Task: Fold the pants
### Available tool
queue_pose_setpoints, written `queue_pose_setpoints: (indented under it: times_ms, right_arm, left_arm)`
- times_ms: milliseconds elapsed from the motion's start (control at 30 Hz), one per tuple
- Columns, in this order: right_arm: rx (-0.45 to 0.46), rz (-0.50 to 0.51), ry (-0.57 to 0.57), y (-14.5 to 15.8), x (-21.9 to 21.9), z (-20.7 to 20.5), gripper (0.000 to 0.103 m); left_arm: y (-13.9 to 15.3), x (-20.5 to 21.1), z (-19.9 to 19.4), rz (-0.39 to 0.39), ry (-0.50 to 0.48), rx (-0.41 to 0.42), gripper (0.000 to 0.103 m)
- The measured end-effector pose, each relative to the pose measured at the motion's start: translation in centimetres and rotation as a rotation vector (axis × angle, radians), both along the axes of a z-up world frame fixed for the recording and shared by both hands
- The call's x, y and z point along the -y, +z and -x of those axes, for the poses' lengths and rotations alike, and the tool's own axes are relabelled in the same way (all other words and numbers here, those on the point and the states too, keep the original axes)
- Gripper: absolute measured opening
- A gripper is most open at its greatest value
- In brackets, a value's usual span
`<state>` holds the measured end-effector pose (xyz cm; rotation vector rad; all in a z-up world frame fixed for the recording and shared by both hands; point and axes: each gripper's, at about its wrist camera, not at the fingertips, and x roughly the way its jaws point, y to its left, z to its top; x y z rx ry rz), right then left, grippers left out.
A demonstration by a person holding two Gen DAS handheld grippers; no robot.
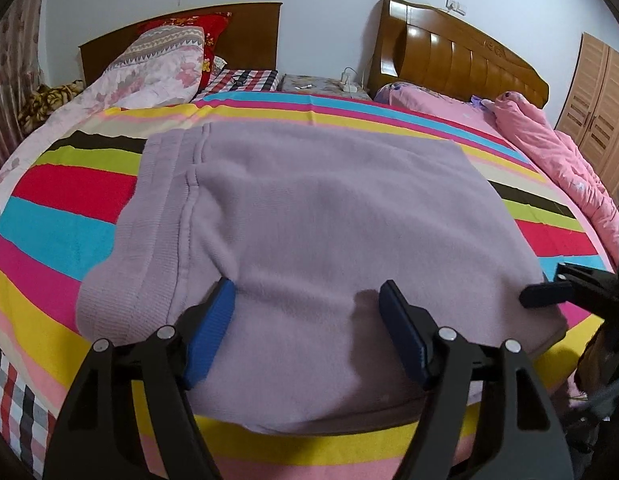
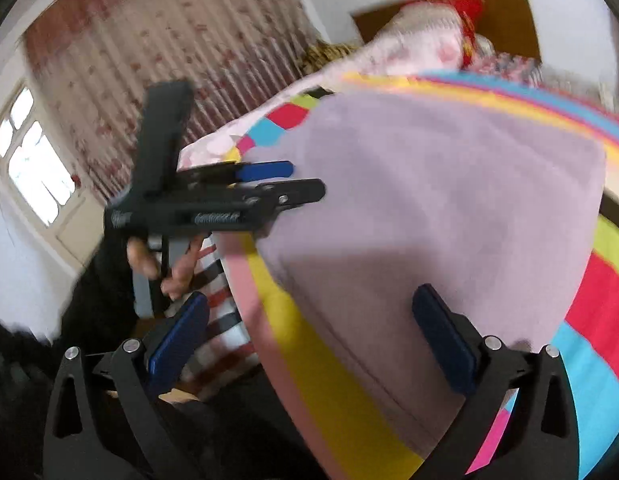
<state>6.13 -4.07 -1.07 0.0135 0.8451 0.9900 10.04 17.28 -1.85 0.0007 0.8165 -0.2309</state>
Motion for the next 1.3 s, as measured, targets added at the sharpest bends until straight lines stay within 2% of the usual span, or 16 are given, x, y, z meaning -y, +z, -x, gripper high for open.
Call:
queue_pose_setpoints:
  times_ms: [133,267,367,433,500,533,633,700,733,767,833,1000,1100,1200,1267,1300]
  right_arm:
    - [-0.032,-0.007,0.007,0.0,0.2,0.6,0.099]
    - [-0.021,0.002,0.011,0.1,0.2,1.1,0.099]
    - [-0.003,0.031,0.030,1.0,0.5,1.2,0.099]
    - [0.034,0.022,0.012,2.3,1.1,0.9,0.099]
    - [0.071,0.019,-0.017,3.3,1.4,-0.3,0.099]
    - [0.092,0.037,-0.057,3.7,1.6,-1.5,0.099]
    - [0.100,0.127,-0.187,3.4,1.8,-5.1,0.099]
    - [0.005,0.183,-0.222,1.7,2.1,-7.1,0.099]
    - [-0.059,0.197,-0.222,0.4,2.3,-7.7,0.099]
    - [-0.061,0.191,-0.214,-0.3,2.5,-7.7,0.099]
    - [0.033,0.188,-0.189,-0.9,2.7,-6.3,0.099]
    - [0.003,0.168,-0.215,-0.7,3.4,-6.0,0.099]
    - [0.012,0.196,-0.277,0.7,3.8,-4.3,0.099]
    - [0.064,0.112,-0.336,3.1,6.0,-0.8,0.099]
    - [0.151,0.104,-0.393,5.2,7.7,2.2,0.099]
    - [0.229,0.106,-0.437,6.7,8.6,4.1,0.099]
  left_arm:
    - [0.0,0.2,0.2,0.002,0.002,0.004,0.074]
    - [0.1,0.5,0.2,-0.010,0.006,0.006,0.075]
    - [0.9,1.3,0.3,-0.039,-0.004,0.011,0.082]
    - [2.2,2.4,0.4,-0.097,-0.014,0.045,0.087]
    - [4.0,3.6,-0.5,-0.154,-0.035,0.112,0.100]
    - [4.5,4.0,-1.3,-0.175,-0.030,0.121,0.101]
    - [4.4,4.4,-5.1,-0.250,-0.003,0.074,0.101]
    - [2.4,3.8,-7.4,-0.336,0.079,-0.021,0.101]
    - [1.7,3.4,-7.7,-0.338,0.090,-0.053,0.102]
    - [1.0,2.8,-7.5,-0.296,0.085,-0.064,0.102]
    - [0.7,1.6,-6.3,-0.243,0.082,-0.015,0.102]
    - [0.3,0.2,-4.7,-0.195,0.109,-0.010,0.102]
    - [0.7,0.0,-3.2,-0.206,0.138,0.004,0.102]
    - [1.9,-0.5,1.3,-0.267,0.195,0.077,0.102]
    - [3.3,-1.4,4.2,-0.296,0.259,0.139,0.102]
    - [4.4,-2.0,5.7,-0.301,0.290,0.185,0.102]
